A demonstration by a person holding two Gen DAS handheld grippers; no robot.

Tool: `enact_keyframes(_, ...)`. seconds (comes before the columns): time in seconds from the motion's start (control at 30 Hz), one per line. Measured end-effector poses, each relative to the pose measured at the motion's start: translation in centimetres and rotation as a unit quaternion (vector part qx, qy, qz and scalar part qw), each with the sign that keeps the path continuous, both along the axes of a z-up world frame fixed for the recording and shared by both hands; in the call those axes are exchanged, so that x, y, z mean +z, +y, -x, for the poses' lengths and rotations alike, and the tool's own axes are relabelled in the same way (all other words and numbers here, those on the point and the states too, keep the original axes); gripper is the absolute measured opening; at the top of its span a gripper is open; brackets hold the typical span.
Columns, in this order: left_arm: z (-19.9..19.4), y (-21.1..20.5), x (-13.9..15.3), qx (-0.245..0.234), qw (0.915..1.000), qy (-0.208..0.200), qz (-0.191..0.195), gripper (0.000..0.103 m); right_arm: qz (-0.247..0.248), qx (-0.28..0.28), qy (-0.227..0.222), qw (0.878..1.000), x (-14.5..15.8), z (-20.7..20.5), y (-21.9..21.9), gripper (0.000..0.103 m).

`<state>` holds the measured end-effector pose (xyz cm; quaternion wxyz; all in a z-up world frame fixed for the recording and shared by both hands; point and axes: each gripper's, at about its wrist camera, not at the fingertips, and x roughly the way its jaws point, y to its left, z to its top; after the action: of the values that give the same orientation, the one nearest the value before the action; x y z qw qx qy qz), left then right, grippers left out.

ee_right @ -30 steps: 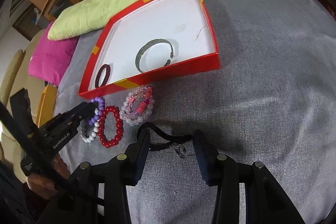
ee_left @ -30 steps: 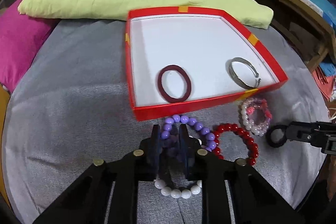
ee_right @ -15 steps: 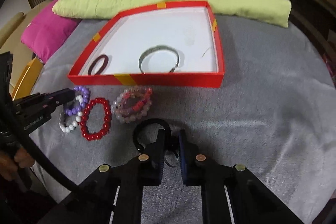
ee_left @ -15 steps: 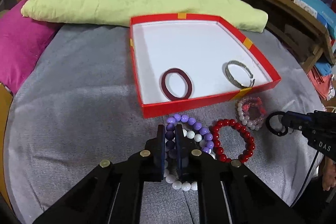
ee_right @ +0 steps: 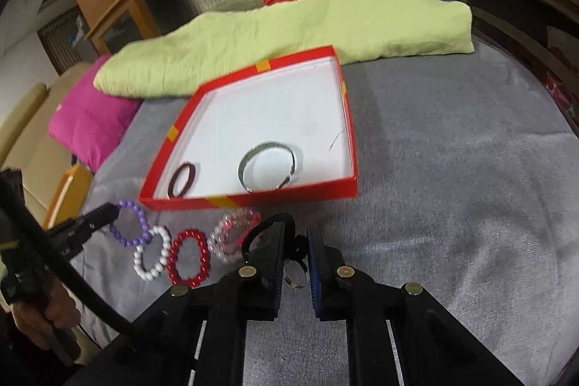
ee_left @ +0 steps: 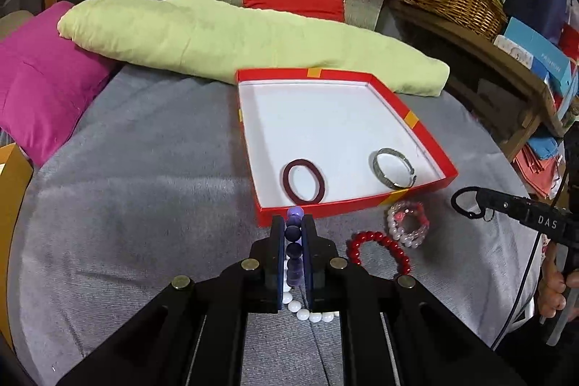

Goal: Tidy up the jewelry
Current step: 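Carry the purple bracelet and black hair tie into the box and release both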

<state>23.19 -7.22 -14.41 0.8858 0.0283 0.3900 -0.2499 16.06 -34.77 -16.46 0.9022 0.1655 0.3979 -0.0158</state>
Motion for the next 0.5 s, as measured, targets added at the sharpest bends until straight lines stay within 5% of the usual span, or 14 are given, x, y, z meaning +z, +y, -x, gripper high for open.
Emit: enact_keyframes(0.5,0.6,-1.4,2.6,0.001,0.9976,-0.055,0.042,0.01,-0.023,-0.012,-0.046,0.999,1.3,-0.2,0.1,0.013)
